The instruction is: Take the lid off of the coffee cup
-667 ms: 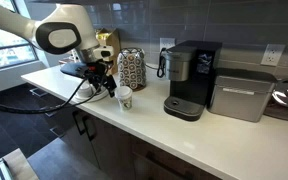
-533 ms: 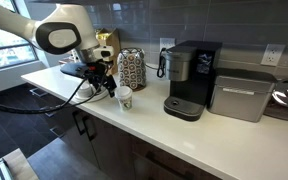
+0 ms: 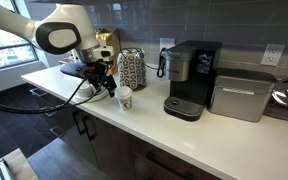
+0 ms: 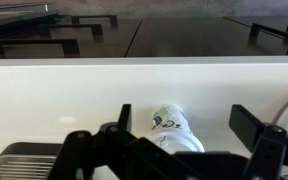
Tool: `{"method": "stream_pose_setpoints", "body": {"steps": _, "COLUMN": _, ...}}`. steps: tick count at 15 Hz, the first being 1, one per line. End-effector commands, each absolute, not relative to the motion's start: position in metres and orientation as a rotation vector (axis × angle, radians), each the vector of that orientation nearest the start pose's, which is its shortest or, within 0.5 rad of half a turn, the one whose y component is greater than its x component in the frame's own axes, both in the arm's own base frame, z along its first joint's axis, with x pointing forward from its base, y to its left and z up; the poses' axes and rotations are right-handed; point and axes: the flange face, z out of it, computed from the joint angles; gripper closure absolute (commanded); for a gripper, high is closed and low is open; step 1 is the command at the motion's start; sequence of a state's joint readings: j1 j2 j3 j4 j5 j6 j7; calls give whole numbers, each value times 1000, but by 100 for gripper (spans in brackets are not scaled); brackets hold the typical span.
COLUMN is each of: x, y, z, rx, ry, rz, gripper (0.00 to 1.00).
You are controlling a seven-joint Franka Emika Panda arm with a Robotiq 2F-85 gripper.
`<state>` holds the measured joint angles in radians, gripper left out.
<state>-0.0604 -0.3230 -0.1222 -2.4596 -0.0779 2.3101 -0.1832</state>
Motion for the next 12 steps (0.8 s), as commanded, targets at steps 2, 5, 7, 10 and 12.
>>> {"method": "stream_pose_setpoints", "body": {"steps": 2, "x": 445, "y": -84, "z": 429, "rx": -3170, "ry": -45, "rz": -274, "gripper": 0}}
{"method": "stream_pose_setpoints", "body": {"steps": 5, "x": 448, "y": -78, "z": 427, "rx": -3133, "ry": 49, "rz": -282, "gripper": 0}}
{"method": "stream_pose_setpoints", "body": {"steps": 7, "x": 450, "y": -77, "z": 427, "rx": -3104, "ry": 97, "rz": -297, "gripper": 0}}
{"method": "stream_pose_setpoints", "body": {"steps": 10, "x": 454, "y": -80, "z": 428, "rx": -3090, "ry": 132, "rz": -363, "gripper": 0}}
{"method": "stream_pose_setpoints", "body": {"steps": 12, "x": 459, "y": -81, "z": 426, "rx": -3065, "ry": 158, "rz": -412, "gripper": 0}}
